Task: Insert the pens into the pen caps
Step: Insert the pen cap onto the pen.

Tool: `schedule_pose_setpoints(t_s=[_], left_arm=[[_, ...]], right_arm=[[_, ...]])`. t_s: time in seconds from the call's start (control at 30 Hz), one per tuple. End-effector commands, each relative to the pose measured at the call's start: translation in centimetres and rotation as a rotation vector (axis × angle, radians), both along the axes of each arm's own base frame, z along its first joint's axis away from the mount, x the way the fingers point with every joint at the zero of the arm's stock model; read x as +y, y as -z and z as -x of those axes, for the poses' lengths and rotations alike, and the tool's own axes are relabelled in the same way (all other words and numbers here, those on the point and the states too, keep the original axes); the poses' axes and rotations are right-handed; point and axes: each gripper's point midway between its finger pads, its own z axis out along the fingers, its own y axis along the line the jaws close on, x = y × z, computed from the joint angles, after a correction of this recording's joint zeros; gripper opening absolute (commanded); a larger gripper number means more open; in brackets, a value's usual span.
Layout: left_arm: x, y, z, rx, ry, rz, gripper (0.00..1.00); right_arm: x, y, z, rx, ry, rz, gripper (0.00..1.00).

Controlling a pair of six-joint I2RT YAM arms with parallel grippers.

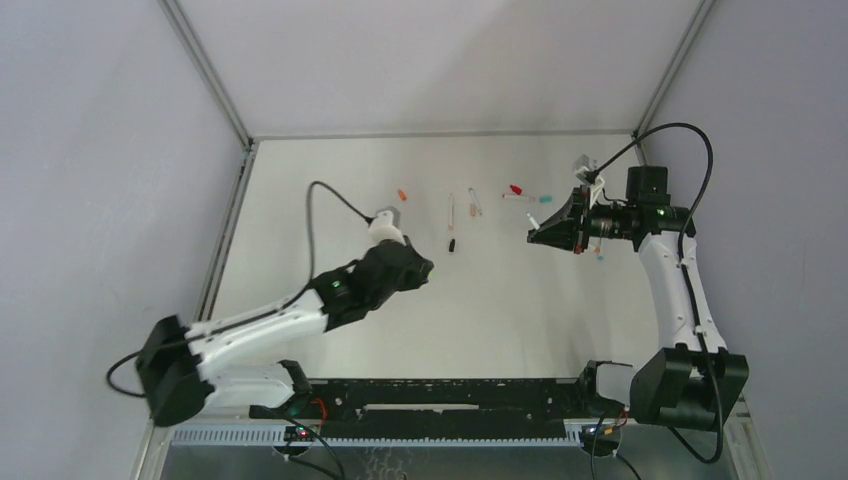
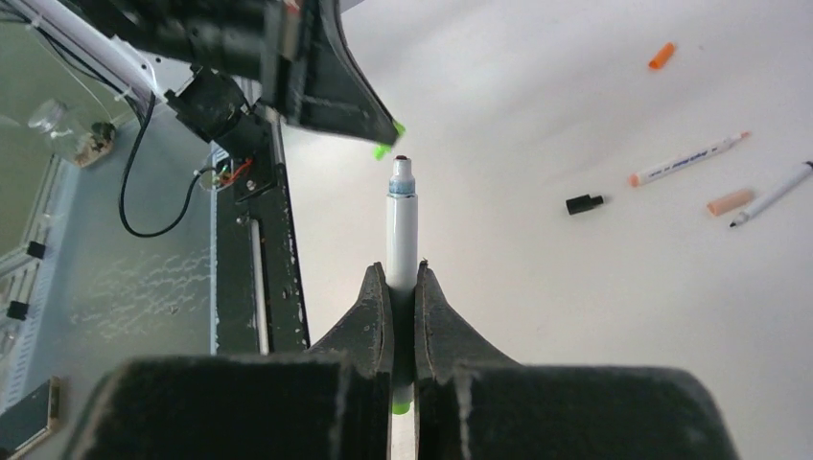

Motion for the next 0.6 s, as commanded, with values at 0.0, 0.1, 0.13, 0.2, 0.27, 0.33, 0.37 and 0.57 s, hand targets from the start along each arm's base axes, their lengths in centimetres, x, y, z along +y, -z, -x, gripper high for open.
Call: schedule_pose_setpoints(t_s=[0.0,0.1,0.13,0.2,0.27,0.33,0.37,0.57], left_arm=[[-1.3,-8.4,-0.1,-0.332,0.103,0.319,0.00],[-0.6,-12.2,1.5,-0.476,0.178,0.438,0.00],[-0.3,-13.5,2.0,-0.524,0.198,0.468,0.00],[0.1,-16.0,3.0,-0.618,0.244,0.518,0.00],[0.5,-18.4,3.9,-0.710,0.280,0.567,0.00],[0.8,-21.0,4.9,-0.807,0.318,0.617,0.00],[0.9,-22.1,5.2,-0.851,0.336,0.630,0.00],[0.8,-27.1,7.3,-1.042,0.425,0.719,0.00]], right_arm=[[1.0,-1.8,2.3,-0.159,-0.067,0.002,0.00],[1.6,-2.9,3.1,-0.231,-0.090,0.012,0.00],[1.8,-3.4,3.3,-0.256,-0.096,0.017,0.00],[2.5,-4.2,3.8,-0.310,-0.111,0.035,0.00],[3.5,-5.2,4.4,-0.360,-0.122,0.054,0.00],[4.7,-6.3,5.1,-0.394,-0.144,0.053,0.00],[5.3,-6.8,5.4,-0.396,-0.160,0.052,0.00],[7.7,-8.9,8.0,-0.280,-0.279,-0.012,0.00]])
